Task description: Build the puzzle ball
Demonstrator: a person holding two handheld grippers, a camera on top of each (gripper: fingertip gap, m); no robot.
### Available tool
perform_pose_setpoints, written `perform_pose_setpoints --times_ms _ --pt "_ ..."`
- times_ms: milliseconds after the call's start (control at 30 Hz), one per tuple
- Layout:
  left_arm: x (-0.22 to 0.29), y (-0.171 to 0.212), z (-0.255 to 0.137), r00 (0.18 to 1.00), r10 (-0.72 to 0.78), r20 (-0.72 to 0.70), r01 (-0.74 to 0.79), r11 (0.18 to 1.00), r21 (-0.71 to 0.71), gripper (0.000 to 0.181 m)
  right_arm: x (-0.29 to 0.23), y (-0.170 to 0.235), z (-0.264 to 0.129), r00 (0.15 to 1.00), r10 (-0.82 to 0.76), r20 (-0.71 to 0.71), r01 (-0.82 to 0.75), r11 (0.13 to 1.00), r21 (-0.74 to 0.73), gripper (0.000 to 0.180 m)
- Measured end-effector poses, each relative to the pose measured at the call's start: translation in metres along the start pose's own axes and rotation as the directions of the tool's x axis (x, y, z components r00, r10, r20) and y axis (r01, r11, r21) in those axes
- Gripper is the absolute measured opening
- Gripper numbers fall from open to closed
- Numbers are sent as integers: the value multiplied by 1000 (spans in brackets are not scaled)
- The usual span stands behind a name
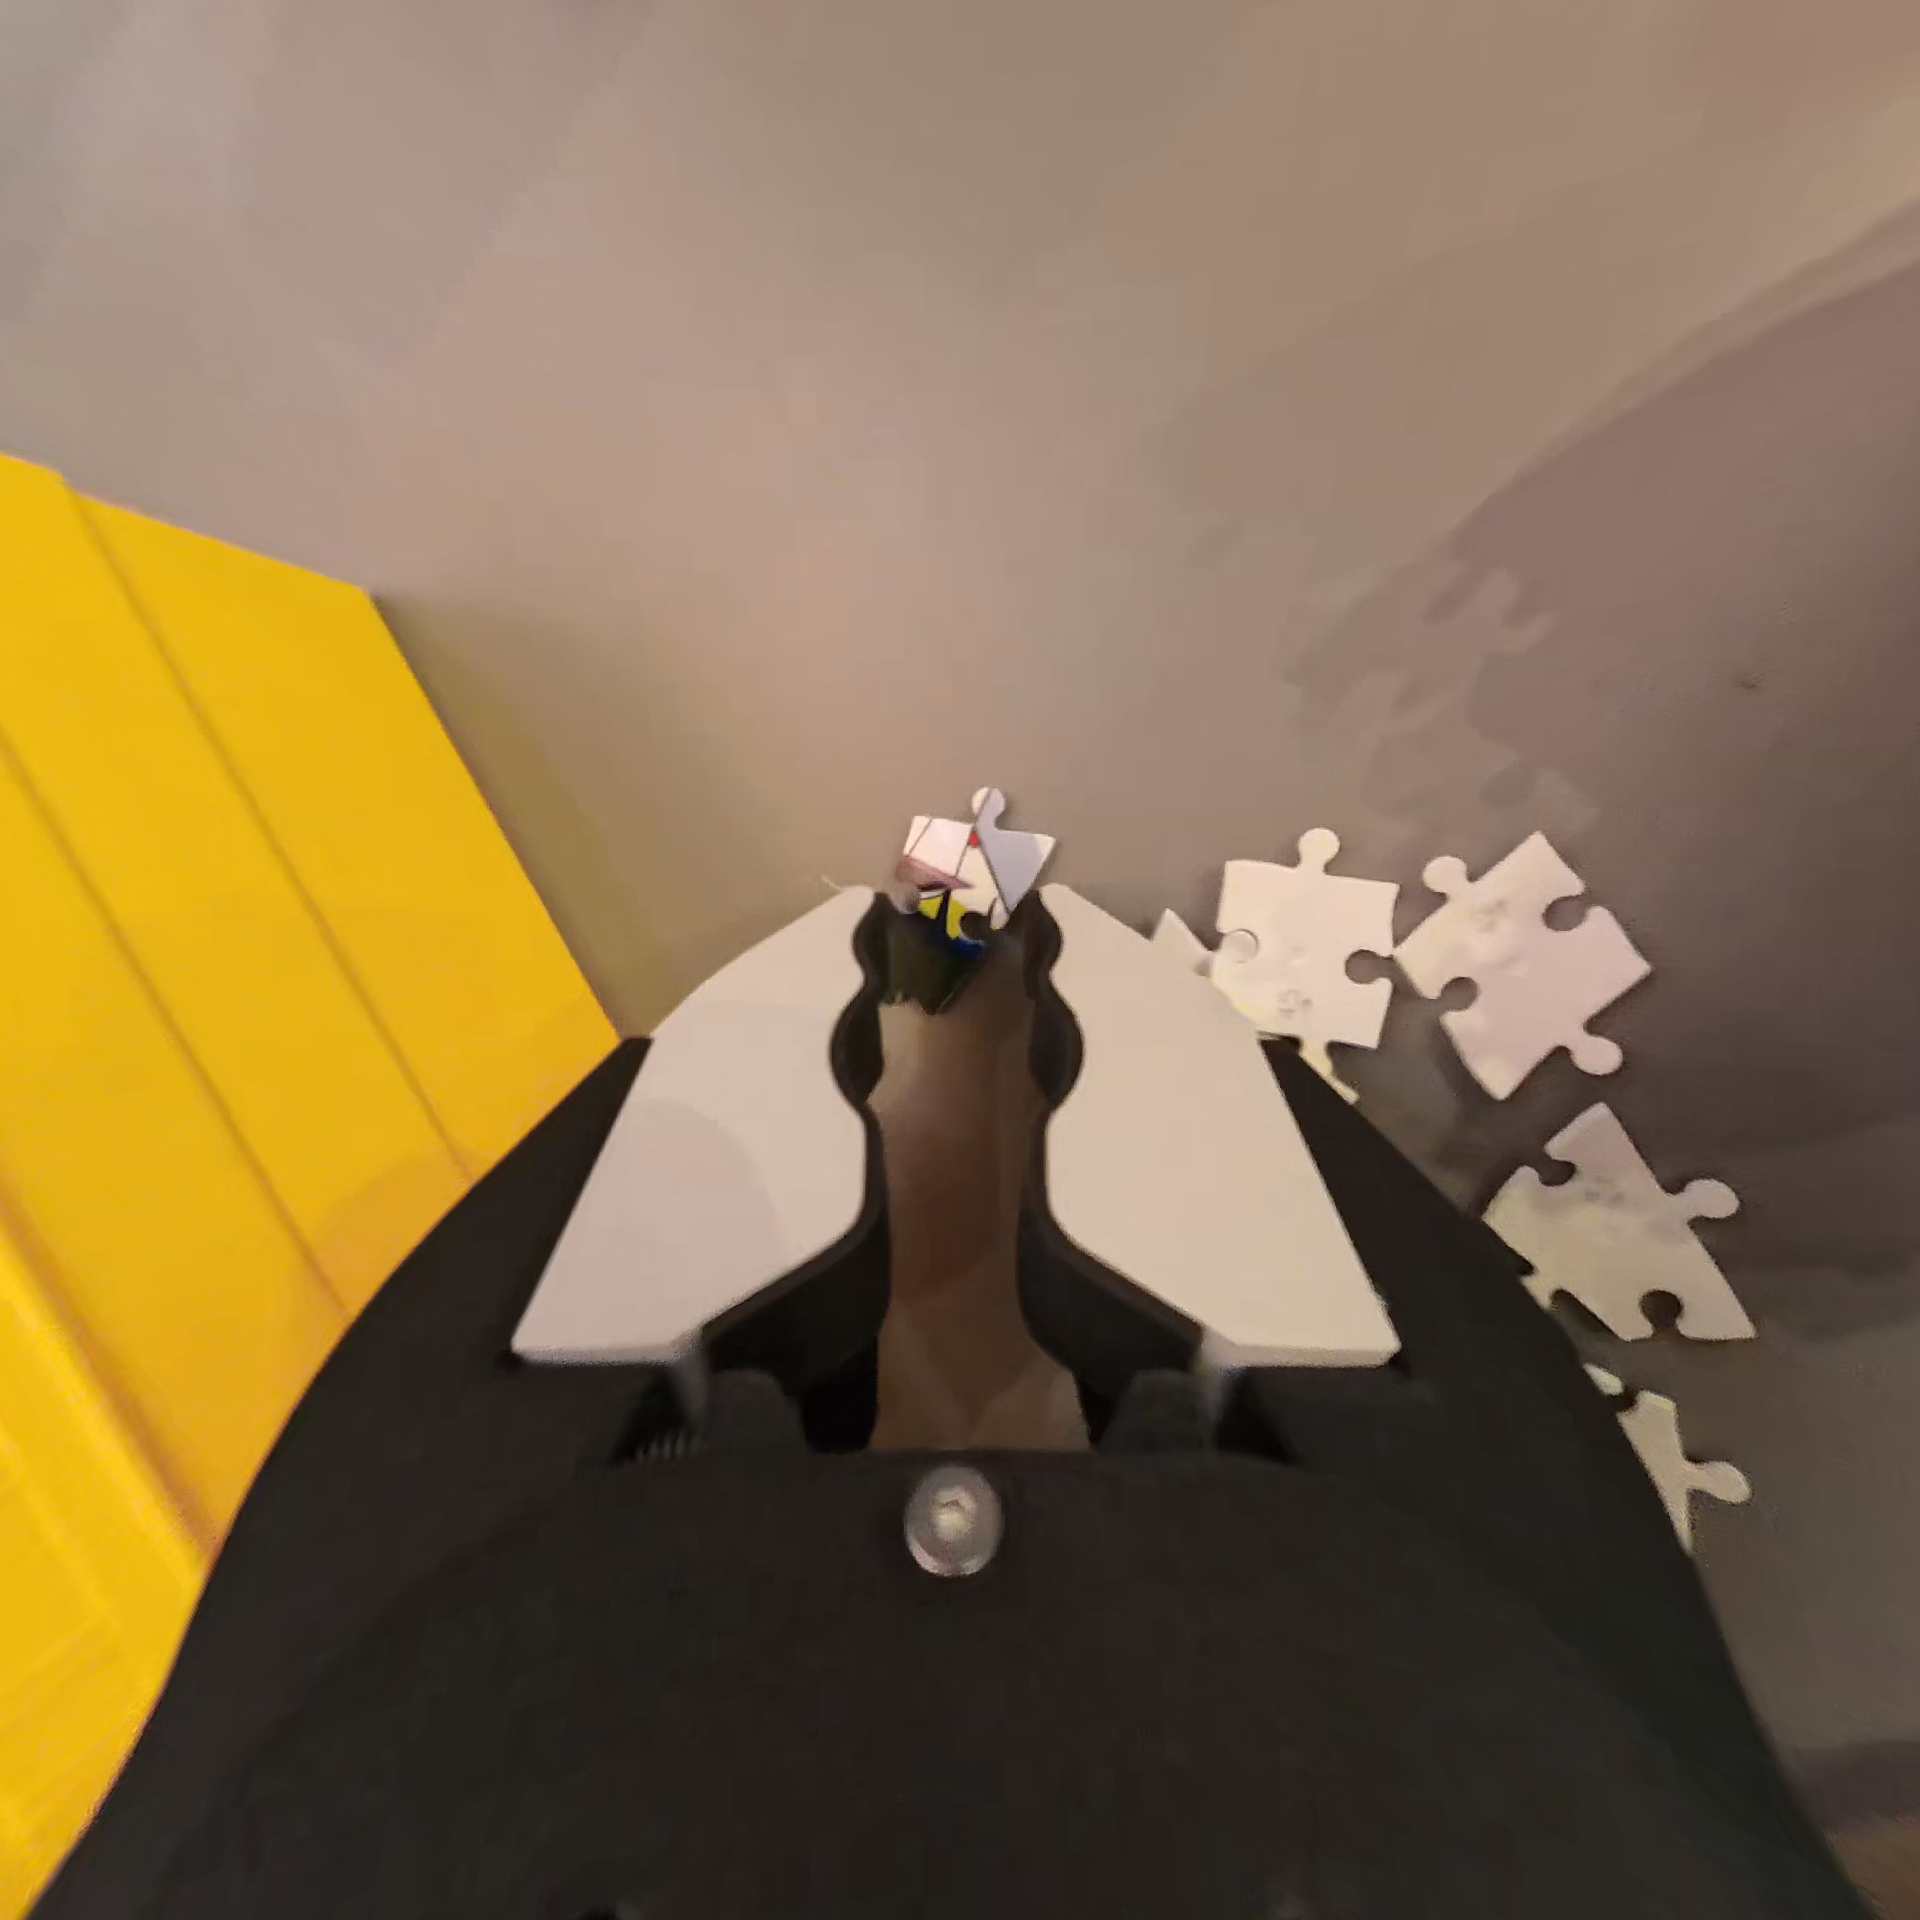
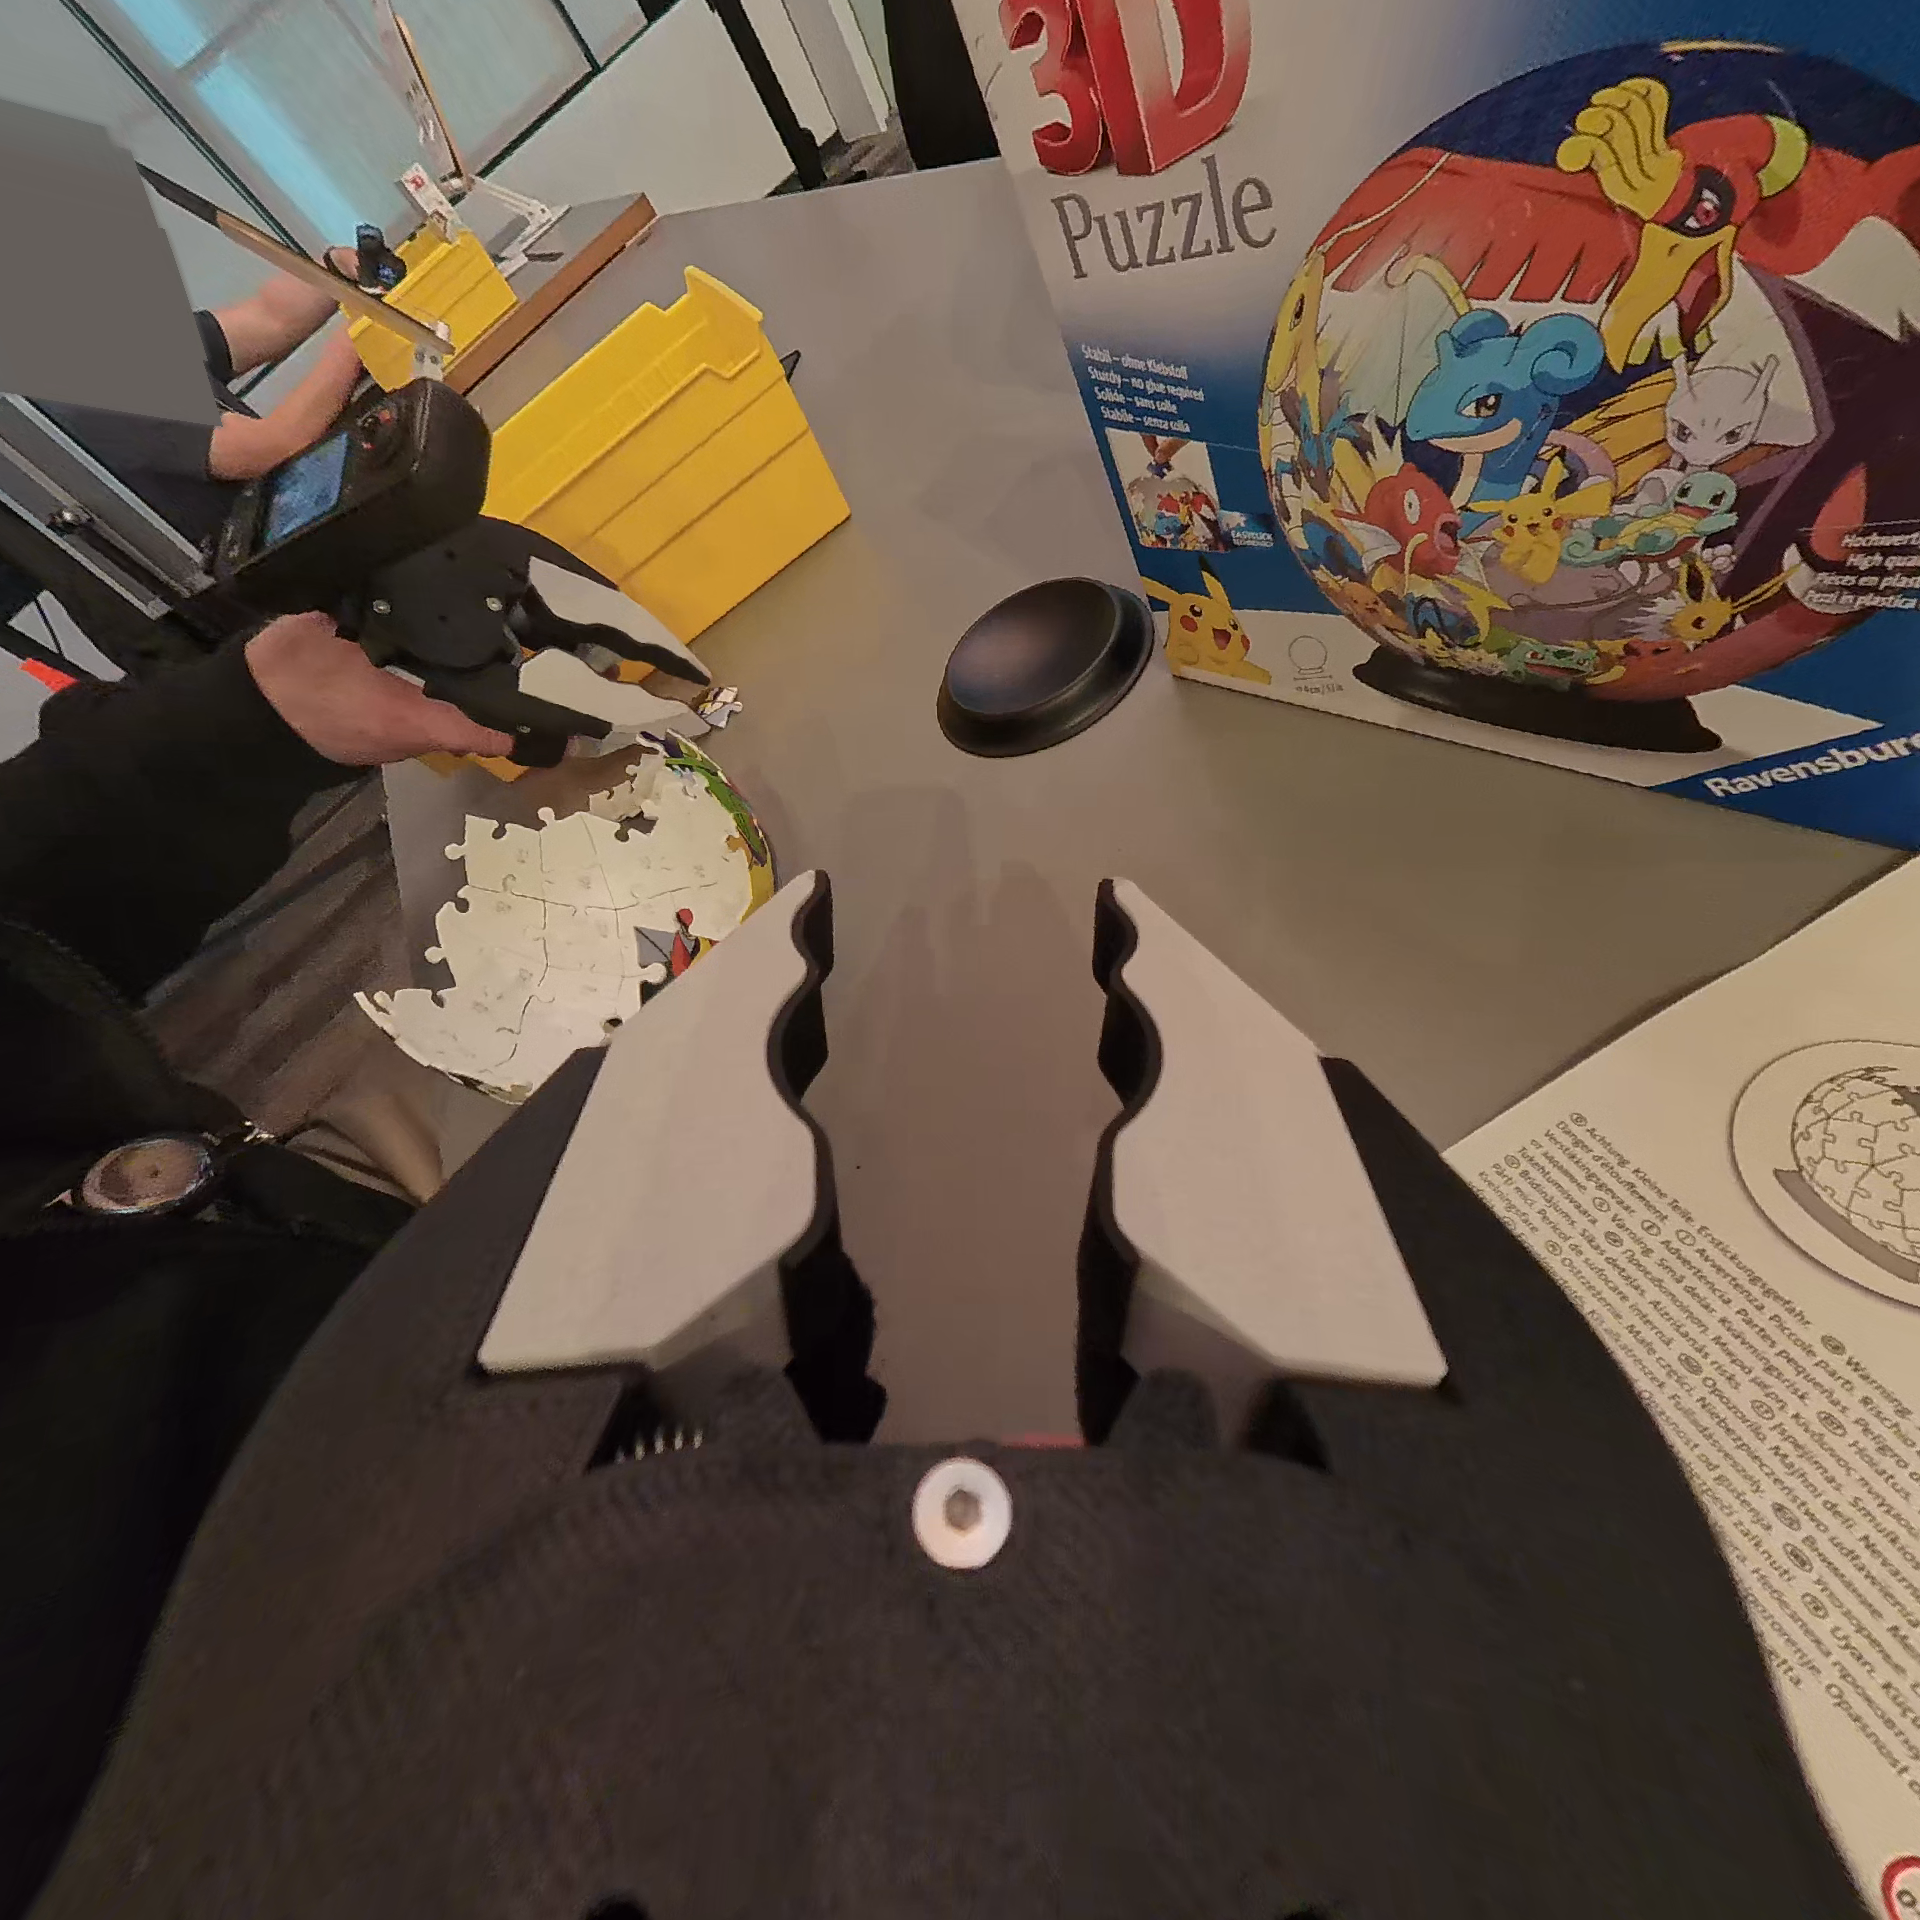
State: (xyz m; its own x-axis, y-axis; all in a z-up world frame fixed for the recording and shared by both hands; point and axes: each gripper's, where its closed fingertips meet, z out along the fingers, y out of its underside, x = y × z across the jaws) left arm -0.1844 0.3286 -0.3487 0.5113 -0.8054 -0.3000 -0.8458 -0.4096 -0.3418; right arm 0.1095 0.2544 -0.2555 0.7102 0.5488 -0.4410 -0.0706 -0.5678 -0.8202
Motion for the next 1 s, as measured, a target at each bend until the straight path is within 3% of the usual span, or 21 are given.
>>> perform_pose_setpoints --times_ms 400,567,800,867,1000 --pt "-3 -9 6 997 9 -82 -10 1000 -7 14 -1 -1 0 999 24 27 -24 1000 16 49" --pt "-1 -31 -2 982 -87 -167 101 992 77 5 -1 -2 -1 999 28 28 -29 999 19 49" --pt "10 -45 2 868 -296 -398 353 933 75 2 -1 -2 -1 999 33 33 -33 999 20 49" --pt "7 -42 6 822 -362 -439 421 906 43 6 -1 -2 -2 999 33 34 -34 999 22 49" --pt "7 -40 7 853 -327 -406 386 920 69 19 0 -2 -2 999 37 34 -38 999 24 49"
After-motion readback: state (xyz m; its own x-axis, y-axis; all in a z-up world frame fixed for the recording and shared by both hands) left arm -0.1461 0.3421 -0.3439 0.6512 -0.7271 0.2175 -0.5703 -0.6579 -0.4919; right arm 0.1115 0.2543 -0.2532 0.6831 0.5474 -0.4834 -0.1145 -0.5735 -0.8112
